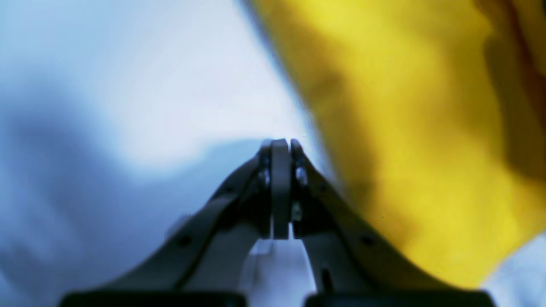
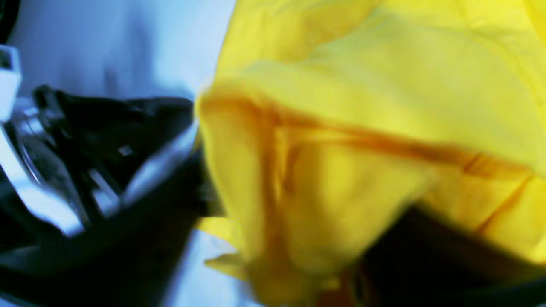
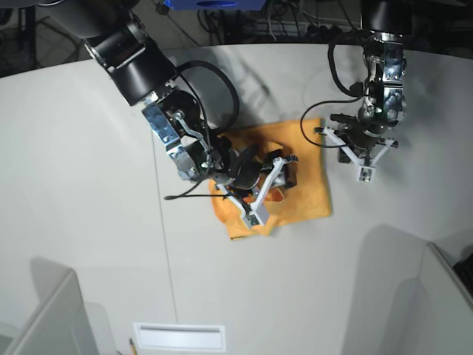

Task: Fold the T-shirt properly
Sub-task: 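Grasp the other strip end with the right gripper and lift it, then fold the held end over onto the stack with the right gripper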

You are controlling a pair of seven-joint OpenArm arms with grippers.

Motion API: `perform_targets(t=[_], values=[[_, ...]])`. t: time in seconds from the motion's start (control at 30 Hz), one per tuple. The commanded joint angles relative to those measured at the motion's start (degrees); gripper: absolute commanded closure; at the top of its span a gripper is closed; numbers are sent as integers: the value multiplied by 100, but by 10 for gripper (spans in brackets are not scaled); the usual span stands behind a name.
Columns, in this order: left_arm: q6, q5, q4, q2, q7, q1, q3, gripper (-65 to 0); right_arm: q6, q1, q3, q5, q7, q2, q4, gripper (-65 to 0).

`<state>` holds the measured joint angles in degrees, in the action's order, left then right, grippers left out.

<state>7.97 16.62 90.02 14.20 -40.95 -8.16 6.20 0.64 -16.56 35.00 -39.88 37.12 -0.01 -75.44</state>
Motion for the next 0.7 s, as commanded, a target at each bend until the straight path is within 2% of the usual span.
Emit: perform_targets(t=[0.0, 0.07, 0.3, 0.37, 0.53, 0.67], values=[[-19, 4, 128, 71, 82, -58, 246, 0, -34, -125, -15, -34, -112, -38, -153, -396], [-10, 4, 207, 71, 82, -155, 589, 0, -34, -116, -6, -34, -112, -38, -206, -456], [-10, 13, 550, 88, 82, -340, 1328, 0, -34, -151, 3, -34, 239, -91, -654, -459], [-10, 13, 567, 97, 82, -419, 1539, 0, -34, -160, 3, -25, 266, -214, -592, -459], [-10, 13, 541, 97, 82, -445, 1899, 0, -34, -169, 38, 608, 301, -522, -390, -447], [-10, 13, 550, 88, 82, -445, 1996, 0, -51, -212, 891, 783, 301, -601, -452, -402]])
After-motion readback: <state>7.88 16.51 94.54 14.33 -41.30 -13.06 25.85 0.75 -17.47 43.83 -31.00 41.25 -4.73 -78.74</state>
